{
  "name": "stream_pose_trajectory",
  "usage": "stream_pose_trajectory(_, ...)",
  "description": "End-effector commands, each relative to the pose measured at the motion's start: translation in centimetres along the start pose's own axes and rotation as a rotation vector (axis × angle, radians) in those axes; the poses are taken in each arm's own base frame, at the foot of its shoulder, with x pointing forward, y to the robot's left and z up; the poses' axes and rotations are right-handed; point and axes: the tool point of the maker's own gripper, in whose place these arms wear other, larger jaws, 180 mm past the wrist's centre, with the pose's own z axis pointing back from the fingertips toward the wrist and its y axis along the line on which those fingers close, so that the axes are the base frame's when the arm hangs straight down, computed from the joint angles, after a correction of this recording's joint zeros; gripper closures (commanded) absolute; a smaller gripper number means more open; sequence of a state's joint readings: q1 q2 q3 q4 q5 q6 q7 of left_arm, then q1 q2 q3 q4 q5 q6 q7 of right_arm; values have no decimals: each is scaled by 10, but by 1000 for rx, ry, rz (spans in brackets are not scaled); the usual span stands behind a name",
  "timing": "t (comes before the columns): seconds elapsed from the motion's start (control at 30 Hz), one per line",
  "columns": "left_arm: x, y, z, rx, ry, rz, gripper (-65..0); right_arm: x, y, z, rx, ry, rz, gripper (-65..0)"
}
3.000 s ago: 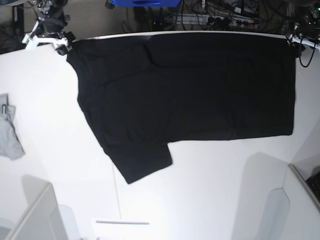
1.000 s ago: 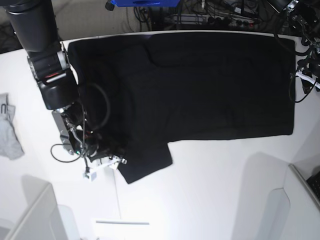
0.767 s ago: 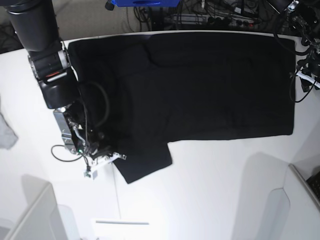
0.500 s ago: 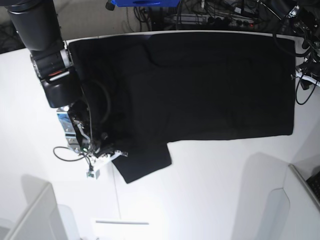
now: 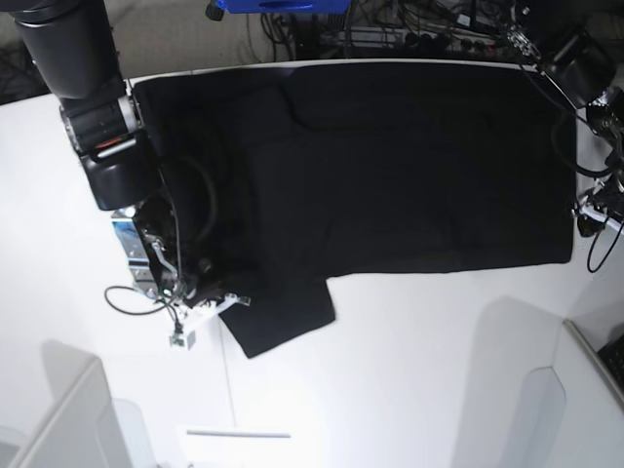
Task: Fold the T-shirt properly
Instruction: 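Move the left gripper to the hem corner and grasp it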
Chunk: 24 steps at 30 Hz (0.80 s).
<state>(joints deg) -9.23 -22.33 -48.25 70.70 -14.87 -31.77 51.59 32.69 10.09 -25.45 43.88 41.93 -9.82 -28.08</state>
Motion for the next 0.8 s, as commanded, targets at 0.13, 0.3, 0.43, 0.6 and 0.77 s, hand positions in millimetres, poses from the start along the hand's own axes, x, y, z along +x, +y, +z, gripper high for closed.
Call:
stream_pose_trajectory(0.13, 37, -1, -15, -37, -44, 46, -428, 22, 10, 5, 25, -41, -1, 0)
stream_pose_trajectory(0.3, 50, -29, -35, -93, -84, -31, -428, 37, 25, 14, 61, -85, 16, 0)
stream_pose_trajectory(0.43, 44, -22, -46, -47, -97, 47, -428, 40, 26, 16, 65, -93, 18, 0)
stream_pose_trajectory(0.6, 37, -18, -58, -35, -102, 111, -428, 38, 25, 16, 64, -90, 17, 0)
stream_pose_trajectory(0.77, 43, -15, -60, -35, -131, 129, -431, 27, 22, 12, 59, -72, 15, 0)
